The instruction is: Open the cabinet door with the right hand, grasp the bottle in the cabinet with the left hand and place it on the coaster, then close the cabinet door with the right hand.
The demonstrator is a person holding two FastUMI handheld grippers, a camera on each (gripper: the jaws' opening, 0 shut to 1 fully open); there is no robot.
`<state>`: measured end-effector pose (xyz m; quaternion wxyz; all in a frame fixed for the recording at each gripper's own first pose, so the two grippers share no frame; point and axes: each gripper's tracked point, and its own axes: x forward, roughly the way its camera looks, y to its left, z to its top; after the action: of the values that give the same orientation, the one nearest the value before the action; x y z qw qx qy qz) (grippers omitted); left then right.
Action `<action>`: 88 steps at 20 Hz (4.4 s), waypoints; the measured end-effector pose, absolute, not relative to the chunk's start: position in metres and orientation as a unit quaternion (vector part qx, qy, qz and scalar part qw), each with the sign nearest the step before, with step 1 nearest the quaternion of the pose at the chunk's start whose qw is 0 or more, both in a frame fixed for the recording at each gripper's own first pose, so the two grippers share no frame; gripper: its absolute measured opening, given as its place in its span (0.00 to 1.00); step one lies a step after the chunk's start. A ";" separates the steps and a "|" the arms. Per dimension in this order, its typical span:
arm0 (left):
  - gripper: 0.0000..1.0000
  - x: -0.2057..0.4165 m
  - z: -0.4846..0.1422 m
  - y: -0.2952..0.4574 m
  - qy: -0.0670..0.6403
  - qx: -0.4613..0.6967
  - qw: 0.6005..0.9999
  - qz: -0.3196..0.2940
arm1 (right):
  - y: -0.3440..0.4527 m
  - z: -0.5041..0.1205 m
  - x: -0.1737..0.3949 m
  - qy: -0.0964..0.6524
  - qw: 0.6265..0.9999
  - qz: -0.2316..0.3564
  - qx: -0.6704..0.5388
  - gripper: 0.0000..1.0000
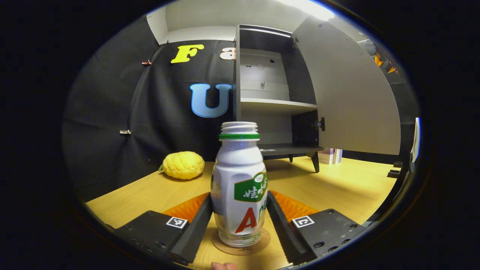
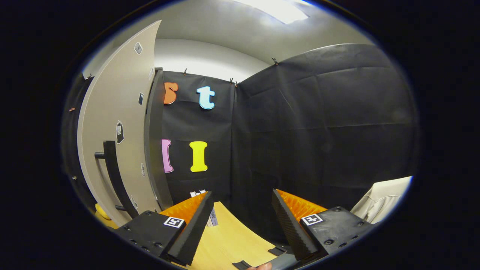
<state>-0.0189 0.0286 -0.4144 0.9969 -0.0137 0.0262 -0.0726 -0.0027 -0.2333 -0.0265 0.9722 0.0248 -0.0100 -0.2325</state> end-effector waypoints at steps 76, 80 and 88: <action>0.94 -0.029 -0.043 0.025 0.014 -0.013 0.999 -0.031 | 0.050 -0.019 0.050 0.035 0.996 0.019 0.083 0.98; 0.94 -0.030 -0.040 0.026 0.011 -0.014 0.999 -0.029 | 0.081 -0.020 0.059 0.039 0.995 0.055 0.078 0.98; 0.94 -0.032 -0.036 0.030 0.009 -0.015 1.000 -0.024 | 0.114 -0.018 0.060 0.044 0.991 0.092 0.088 0.98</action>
<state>-0.0324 0.0300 -0.0360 0.9996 -0.0147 0.0094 -0.0242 0.0600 0.1141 -0.0183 0.9908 0.0882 0.0444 0.0921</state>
